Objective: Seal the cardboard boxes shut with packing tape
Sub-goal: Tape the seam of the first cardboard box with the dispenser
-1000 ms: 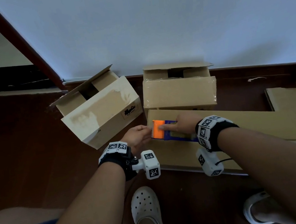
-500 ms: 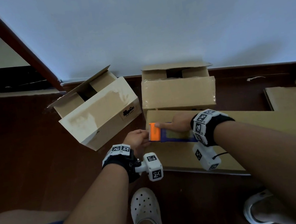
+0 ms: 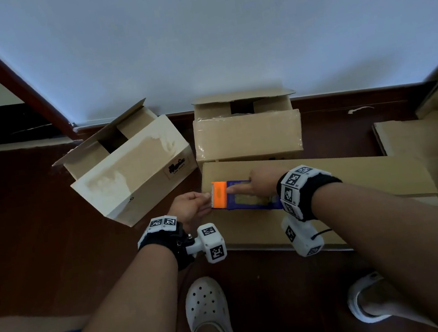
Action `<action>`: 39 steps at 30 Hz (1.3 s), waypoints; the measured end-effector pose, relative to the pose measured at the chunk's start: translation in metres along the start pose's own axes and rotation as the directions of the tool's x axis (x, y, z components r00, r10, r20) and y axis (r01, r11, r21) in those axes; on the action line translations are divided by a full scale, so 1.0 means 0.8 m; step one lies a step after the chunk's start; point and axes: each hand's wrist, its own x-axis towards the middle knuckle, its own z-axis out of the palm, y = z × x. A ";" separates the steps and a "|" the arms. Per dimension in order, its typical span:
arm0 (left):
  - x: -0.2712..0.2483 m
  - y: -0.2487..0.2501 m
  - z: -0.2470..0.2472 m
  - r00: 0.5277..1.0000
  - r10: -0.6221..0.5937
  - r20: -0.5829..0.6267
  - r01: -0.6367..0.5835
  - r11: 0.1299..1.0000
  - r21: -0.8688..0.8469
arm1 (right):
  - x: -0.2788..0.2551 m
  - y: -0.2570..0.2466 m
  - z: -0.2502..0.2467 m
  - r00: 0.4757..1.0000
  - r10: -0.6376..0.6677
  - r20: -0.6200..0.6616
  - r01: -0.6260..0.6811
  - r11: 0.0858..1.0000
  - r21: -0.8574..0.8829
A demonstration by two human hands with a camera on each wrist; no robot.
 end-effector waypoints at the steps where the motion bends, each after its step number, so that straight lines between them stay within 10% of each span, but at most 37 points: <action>1: 0.001 0.000 0.000 1.000 -0.005 -0.006 0.005 1.000 -0.005 | -0.001 0.006 0.000 1.000 0.005 0.000 -0.005 1.000 0.007; 26: 0.002 -0.001 -0.006 1.000 0.003 0.025 -0.003 1.000 -0.011 | -0.024 0.049 0.016 0.995 0.102 -0.019 -0.099 0.987 0.128; 39: 0.006 0.003 -0.017 0.977 0.207 -0.053 -0.198 0.970 0.142 | -0.030 0.035 0.000 0.988 0.153 0.005 -0.153 0.985 0.085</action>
